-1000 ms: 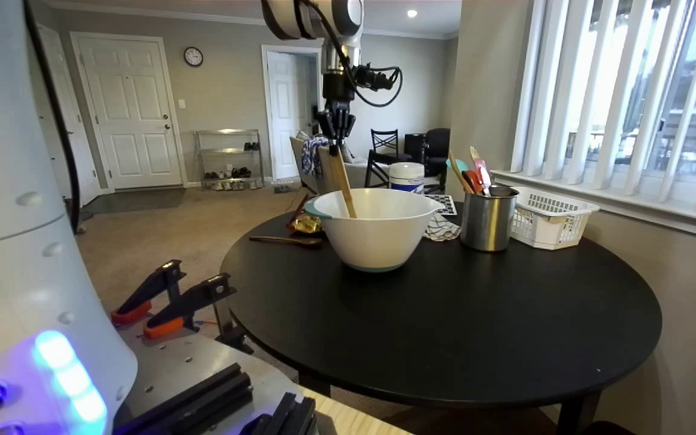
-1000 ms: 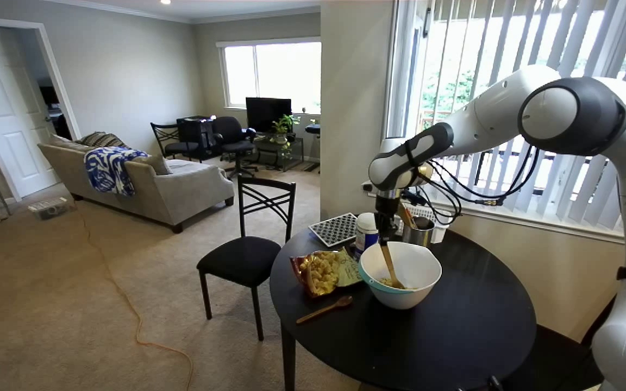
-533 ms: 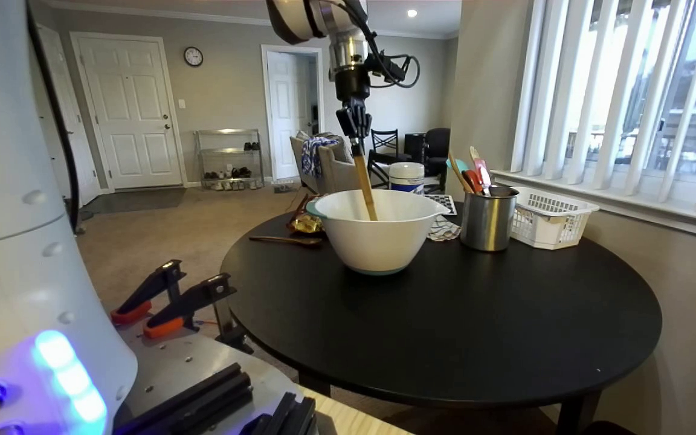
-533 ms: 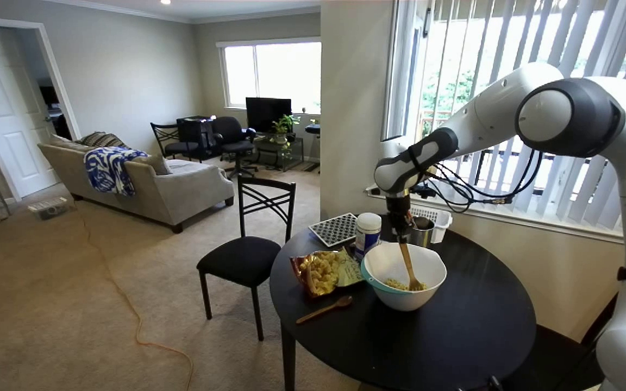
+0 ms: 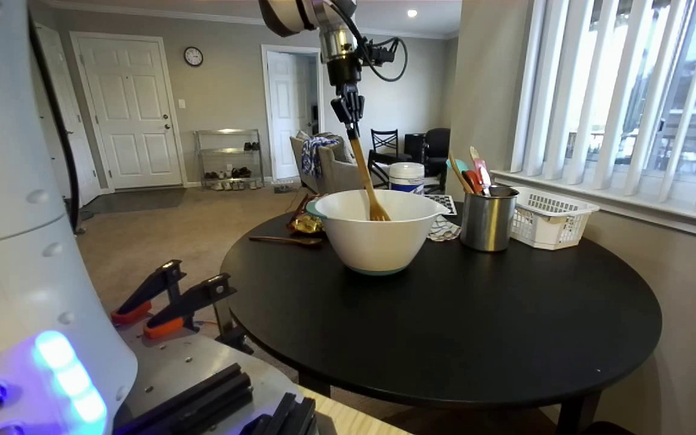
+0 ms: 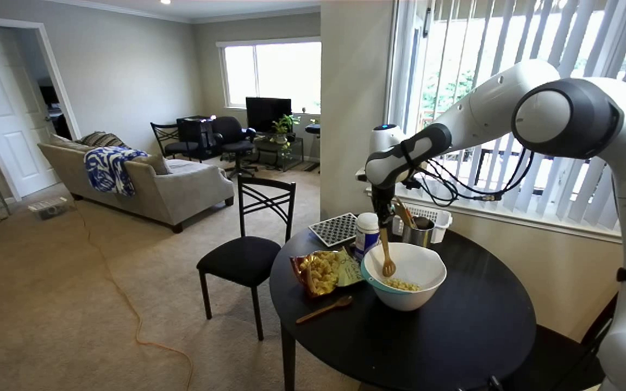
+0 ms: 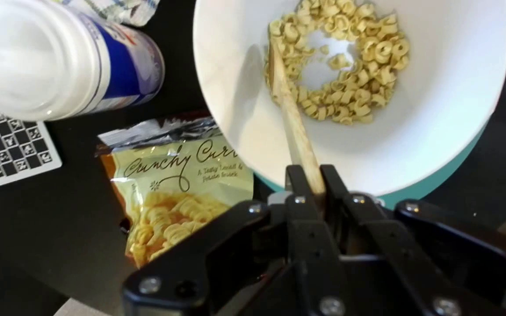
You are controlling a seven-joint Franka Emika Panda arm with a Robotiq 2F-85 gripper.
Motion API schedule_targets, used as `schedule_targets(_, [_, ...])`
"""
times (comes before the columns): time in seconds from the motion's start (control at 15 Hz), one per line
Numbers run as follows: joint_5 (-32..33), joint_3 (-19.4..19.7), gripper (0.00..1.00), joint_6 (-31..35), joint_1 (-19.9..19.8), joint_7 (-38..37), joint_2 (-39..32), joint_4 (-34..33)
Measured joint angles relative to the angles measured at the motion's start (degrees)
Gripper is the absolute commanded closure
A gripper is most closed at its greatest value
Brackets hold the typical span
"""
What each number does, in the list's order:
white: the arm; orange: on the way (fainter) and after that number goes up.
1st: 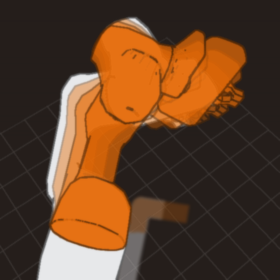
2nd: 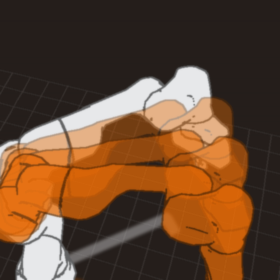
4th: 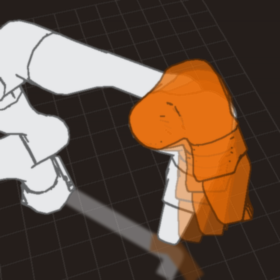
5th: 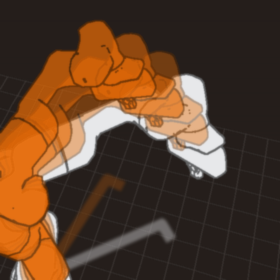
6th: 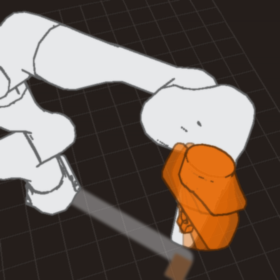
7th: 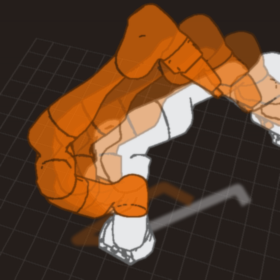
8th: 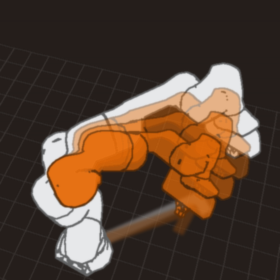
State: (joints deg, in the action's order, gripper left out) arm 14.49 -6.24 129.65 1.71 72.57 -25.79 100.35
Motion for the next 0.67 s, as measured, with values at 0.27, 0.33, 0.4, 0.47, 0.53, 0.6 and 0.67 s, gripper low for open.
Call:
schedule_targets(0.27, [-3.6,-1.5,0.97,2.5,0.0,0.0,-0.1,-0.2])
schedule_targets(0.33, [-4.2,-1.7,0.97,2.5,-0.1,0.1,-0.1,-0.2])
schedule_targets(0.4, [-4.8,-1.8,0.97,2.5,-0.1,0.2,-0.1,-0.2])
schedule_targets(0.47, [-5.5,-2.0,0.97,2.5,-0.2,0.5,-0.1,-0.2])
schedule_targets(0.53, [-6.2,-2.1,0.97,2.5,-0.3,1.1,-0.1,-0.1])
schedule_targets(0.6, [-6.6,-2.2,0.97,2.5,-0.4,1.3,-0.1,0.2])
schedule_targets(0.67, [-6.7,-2.3,0.97,2.5,-0.4,1.3,-0.1,0.5])
